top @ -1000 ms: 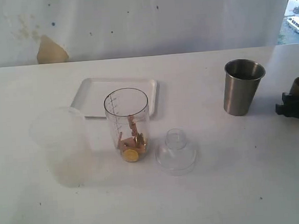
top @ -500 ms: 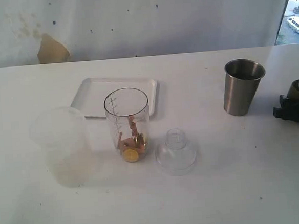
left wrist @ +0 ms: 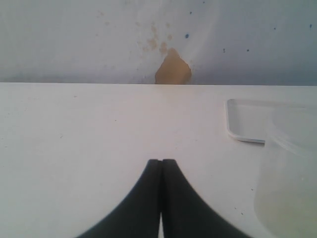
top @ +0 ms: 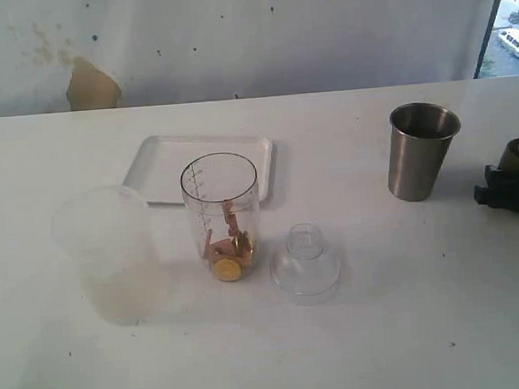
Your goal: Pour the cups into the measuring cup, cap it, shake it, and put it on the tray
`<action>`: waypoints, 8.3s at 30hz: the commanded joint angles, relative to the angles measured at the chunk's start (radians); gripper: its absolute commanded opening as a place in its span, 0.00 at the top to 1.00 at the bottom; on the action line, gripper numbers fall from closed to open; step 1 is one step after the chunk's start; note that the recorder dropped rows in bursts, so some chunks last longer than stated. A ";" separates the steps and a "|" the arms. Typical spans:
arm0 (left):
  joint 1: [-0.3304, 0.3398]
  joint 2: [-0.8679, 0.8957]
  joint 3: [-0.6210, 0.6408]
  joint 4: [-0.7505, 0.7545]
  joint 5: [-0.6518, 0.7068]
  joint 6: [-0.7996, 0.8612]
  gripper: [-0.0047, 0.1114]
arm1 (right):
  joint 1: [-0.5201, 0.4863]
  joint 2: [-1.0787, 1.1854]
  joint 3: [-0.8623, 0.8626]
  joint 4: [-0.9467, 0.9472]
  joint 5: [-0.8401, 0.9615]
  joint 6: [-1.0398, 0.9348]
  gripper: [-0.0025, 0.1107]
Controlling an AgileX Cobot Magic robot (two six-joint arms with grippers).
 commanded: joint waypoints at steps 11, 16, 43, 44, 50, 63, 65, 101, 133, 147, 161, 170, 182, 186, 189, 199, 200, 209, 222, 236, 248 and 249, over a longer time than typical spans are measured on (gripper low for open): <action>0.002 0.004 -0.002 -0.012 -0.002 0.001 0.07 | -0.004 0.001 0.003 0.011 0.000 -0.038 0.18; 0.002 0.004 -0.002 -0.012 -0.002 0.001 0.07 | -0.004 0.001 0.003 0.011 -0.002 -0.046 0.16; 0.002 0.004 -0.002 -0.012 -0.002 0.001 0.07 | -0.004 -0.242 0.090 0.082 0.048 -0.060 0.05; 0.002 0.004 -0.002 -0.012 -0.002 0.001 0.07 | -0.004 -0.262 0.090 0.093 0.069 -0.060 0.05; 0.002 0.004 -0.002 -0.012 -0.002 0.001 0.07 | -0.002 -0.375 0.090 0.096 0.130 -0.060 0.05; 0.002 0.004 -0.002 -0.012 -0.002 0.001 0.07 | -0.002 -0.458 0.090 0.016 0.188 0.163 0.17; 0.002 0.004 -0.002 -0.012 -0.002 0.001 0.07 | -0.002 -0.485 0.090 0.014 0.221 0.163 0.38; 0.002 0.004 -0.002 -0.012 -0.002 0.001 0.07 | -0.351 -0.130 0.030 -0.540 0.031 0.472 0.98; 0.002 0.004 -0.002 -0.012 -0.002 0.001 0.07 | -0.211 -0.230 0.044 -0.726 0.286 0.500 0.05; 0.002 0.004 -0.002 -0.012 -0.002 0.001 0.07 | -0.211 -0.367 0.043 -0.866 0.122 0.626 0.05; 0.002 0.004 -0.002 -0.012 -0.002 0.001 0.07 | -0.211 -0.583 0.050 -0.818 0.490 0.734 0.05; 0.002 0.004 -0.002 -0.012 -0.002 0.001 0.07 | -0.211 -0.380 0.090 -0.669 0.378 0.547 0.05; 0.002 0.004 -0.002 -0.012 -0.002 0.001 0.07 | -0.211 -0.198 0.090 -0.481 0.142 0.251 0.05; 0.002 0.004 -0.002 -0.012 -0.002 0.001 0.07 | -0.211 -0.137 0.069 -0.441 0.111 0.199 0.05; 0.002 0.004 -0.002 -0.012 -0.002 0.001 0.07 | -0.211 -0.102 0.050 -0.372 0.103 0.152 0.05; 0.002 0.004 -0.002 -0.012 -0.002 0.001 0.07 | -0.211 -0.007 -0.036 -0.372 0.028 0.131 0.05; 0.002 0.004 -0.002 -0.012 -0.002 0.001 0.07 | -0.211 0.008 -0.046 -0.372 0.027 0.131 0.05; 0.002 0.004 -0.002 -0.012 -0.002 0.001 0.07 | -0.211 0.058 -0.095 -0.386 -0.062 0.146 0.08; 0.002 0.004 -0.002 -0.012 -0.002 0.001 0.07 | -0.211 0.060 -0.156 -0.434 -0.024 0.235 0.14; 0.002 0.004 -0.002 -0.012 -0.002 0.001 0.07 | -0.211 0.038 -0.156 -0.611 0.042 0.268 0.98; 0.002 0.004 -0.002 -0.012 -0.002 0.001 0.07 | -0.200 -0.310 0.200 -0.747 0.005 0.504 0.98; 0.002 0.004 -0.002 -0.012 -0.002 0.001 0.07 | -0.185 -0.310 0.234 -0.759 -0.018 0.499 0.98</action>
